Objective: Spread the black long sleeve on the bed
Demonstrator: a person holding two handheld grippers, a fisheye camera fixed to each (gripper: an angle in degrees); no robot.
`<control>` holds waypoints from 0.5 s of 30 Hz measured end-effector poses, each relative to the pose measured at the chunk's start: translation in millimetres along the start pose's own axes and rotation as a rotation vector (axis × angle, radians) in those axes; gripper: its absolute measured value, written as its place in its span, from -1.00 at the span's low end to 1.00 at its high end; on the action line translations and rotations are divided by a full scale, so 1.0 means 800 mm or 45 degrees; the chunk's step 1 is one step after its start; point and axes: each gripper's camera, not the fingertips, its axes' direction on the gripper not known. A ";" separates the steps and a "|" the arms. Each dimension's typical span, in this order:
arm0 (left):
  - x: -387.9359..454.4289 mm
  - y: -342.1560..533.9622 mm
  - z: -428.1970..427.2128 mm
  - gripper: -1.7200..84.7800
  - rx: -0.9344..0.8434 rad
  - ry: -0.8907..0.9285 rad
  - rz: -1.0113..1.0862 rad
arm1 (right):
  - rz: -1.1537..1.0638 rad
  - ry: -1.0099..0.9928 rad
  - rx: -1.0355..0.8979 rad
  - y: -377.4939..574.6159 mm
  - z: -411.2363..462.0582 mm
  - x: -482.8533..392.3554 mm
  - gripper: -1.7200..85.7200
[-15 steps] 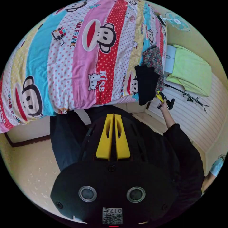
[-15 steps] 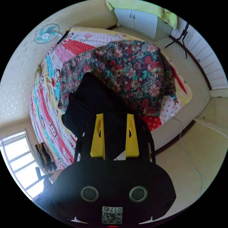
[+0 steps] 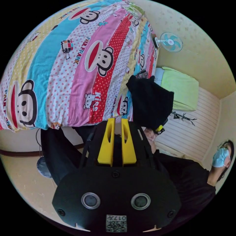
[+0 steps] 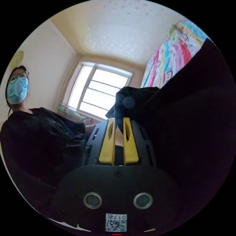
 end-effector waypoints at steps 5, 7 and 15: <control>-0.050 0.017 -0.041 -0.84 0.143 -0.067 -0.153 | 0.085 0.035 -0.322 -0.017 0.024 0.022 -0.82; -0.070 0.010 -0.052 -0.82 0.145 -0.111 -0.130 | 0.205 0.218 -0.230 -0.026 -0.022 0.046 -0.79; -0.148 -0.094 -0.026 -0.78 0.029 -0.339 -0.078 | 0.562 1.290 -0.125 -0.078 -0.152 0.187 -0.70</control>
